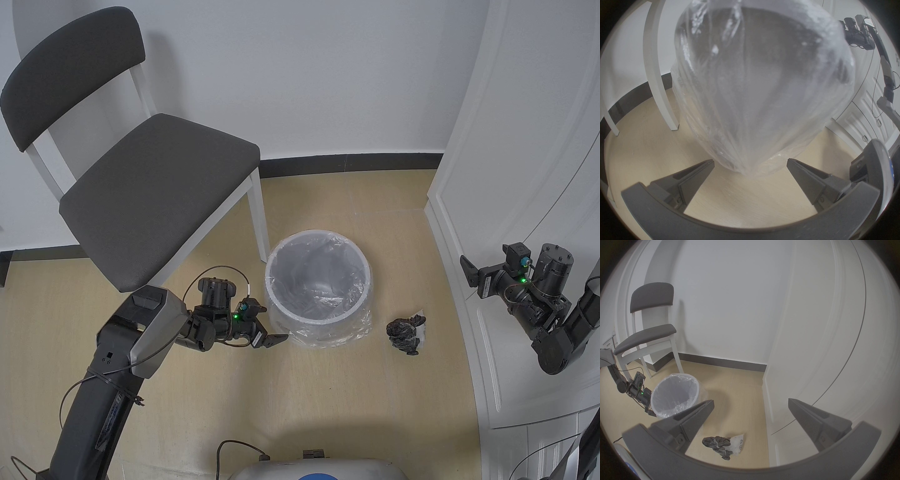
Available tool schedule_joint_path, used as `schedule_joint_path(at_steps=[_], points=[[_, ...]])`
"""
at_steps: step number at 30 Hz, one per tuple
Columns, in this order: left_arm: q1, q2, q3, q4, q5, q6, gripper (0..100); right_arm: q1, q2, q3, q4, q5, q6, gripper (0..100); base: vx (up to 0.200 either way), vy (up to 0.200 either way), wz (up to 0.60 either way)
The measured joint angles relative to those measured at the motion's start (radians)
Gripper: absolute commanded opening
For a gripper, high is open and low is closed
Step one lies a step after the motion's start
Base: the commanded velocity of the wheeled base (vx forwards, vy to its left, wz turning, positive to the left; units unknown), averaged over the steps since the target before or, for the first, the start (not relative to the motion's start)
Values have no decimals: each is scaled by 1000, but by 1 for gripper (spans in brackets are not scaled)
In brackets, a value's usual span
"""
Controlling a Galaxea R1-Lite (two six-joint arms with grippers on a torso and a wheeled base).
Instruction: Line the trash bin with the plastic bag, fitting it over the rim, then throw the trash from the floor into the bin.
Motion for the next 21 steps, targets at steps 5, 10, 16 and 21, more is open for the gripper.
schedule_joint_path(at_steps=[5,10,16,21], points=[[2,-68,105,-12,0,13,100,0,-3,1,0,0,-1,100,0,0,0],[5,-183,244,-14,10,35,100,0,-9,2,0,0,0,100,0,0,0],[4,-364,421,-17,23,47,100,5,-23,6,0,0,0,100,0,0,0],[-4,-504,536,-3,57,48,100,23,-46,17,0,-1,-1,100,0,0,0]])
